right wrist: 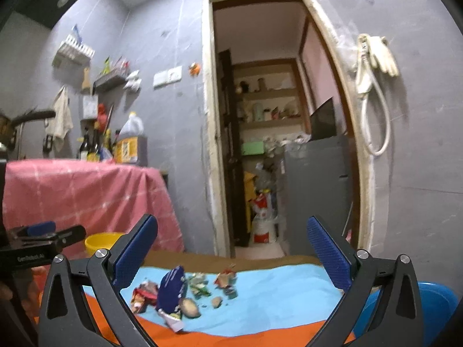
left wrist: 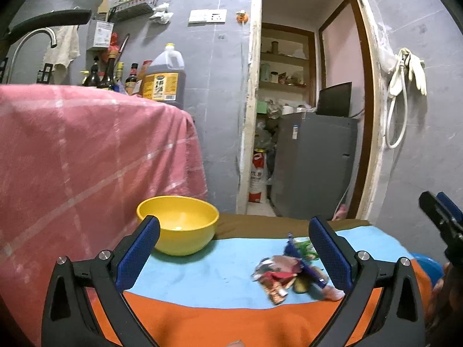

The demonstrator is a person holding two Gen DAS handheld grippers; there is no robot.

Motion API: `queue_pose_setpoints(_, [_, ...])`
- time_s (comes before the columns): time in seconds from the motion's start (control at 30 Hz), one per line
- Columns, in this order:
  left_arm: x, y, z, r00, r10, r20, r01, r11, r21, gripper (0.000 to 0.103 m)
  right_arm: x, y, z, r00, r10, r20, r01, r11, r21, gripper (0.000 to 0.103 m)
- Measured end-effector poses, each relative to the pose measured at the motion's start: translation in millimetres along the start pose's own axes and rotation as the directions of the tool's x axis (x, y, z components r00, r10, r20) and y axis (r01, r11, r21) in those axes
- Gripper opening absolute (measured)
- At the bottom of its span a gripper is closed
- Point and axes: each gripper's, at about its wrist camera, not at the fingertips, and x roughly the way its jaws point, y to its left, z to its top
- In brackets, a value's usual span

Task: Collect trash
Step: 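Return both tools to the trash pile on the table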

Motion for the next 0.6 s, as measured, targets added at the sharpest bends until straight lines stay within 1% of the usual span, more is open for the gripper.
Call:
queue_pose_setpoints(0.03, [0.8,1.3,-3.5,1.000,0.006,-0.001,-0.006,1.000,0.002,0.101,2.7,2.9,-2.4,1.000,0.007,-0.019,-0.007,1.000,-0.010,0.103])
queue_pose_setpoints(0.1, [4.0,3.3,-9.0,1.000,0.015,-0.008,-0.015,1.000,0.007,0.101,12.9,10.1,-9.8,0.996,0.019,-0.082,-0.023,0.999,-0.044,0.103])
queue_pose_setpoints(0.17, [7.8,5.9,-12.9,1.000,0.019,-0.021,-0.019,1.000,0.010,0.101,20.0,13.8,-16.2,0.991,0.013,-0.130,-0.022,0.997,-0.071,0.103])
queue_pose_setpoints(0.27, [16.3,9.4,-18.7,0.998,0.009,-0.066,-0.008,1.000,0.005,0.101,31.6,15.2,-24.3,0.980,0.005,-0.201,-0.022,0.996,-0.082,0.103])
queue_pose_setpoints(0.33, [24.3,10.0,-19.6,0.994,-0.007,-0.107,0.007,1.000,0.000,0.101,39.4,14.0,-28.3,0.969,0.009,-0.247,-0.027,0.997,-0.069,0.103])
queue_pose_setpoints(0.43, [36.1,9.2,-22.4,0.985,-0.024,-0.170,0.024,1.000,-0.003,0.101,51.4,11.6,-33.6,0.948,0.027,-0.317,-0.043,0.998,-0.044,0.102])
queue_pose_setpoints(0.47, [40.3,8.1,-23.8,0.980,-0.030,-0.195,0.030,1.000,-0.001,0.101,55.3,11.4,-35.8,0.940,0.030,-0.340,-0.047,0.998,-0.041,0.097])
queue_pose_setpoints(0.53, [47.2,6.4,-26.3,0.970,-0.043,-0.240,0.044,0.999,0.001,0.101,61.7,11.6,-40.0,0.923,0.037,-0.382,-0.057,0.997,-0.043,0.093])
queue_pose_setpoints(0.57, [49.5,5.3,-28.0,0.966,-0.046,-0.255,0.048,0.999,0.002,0.101,65.6,12.1,-42.8,0.913,0.040,-0.405,-0.063,0.997,-0.044,0.088])
queue_pose_setpoints(0.6, [53.3,3.7,-29.2,0.960,-0.047,-0.277,0.051,0.999,0.005,0.101,70.1,13.1,-46.1,0.900,0.045,-0.434,-0.071,0.997,-0.044,0.087])
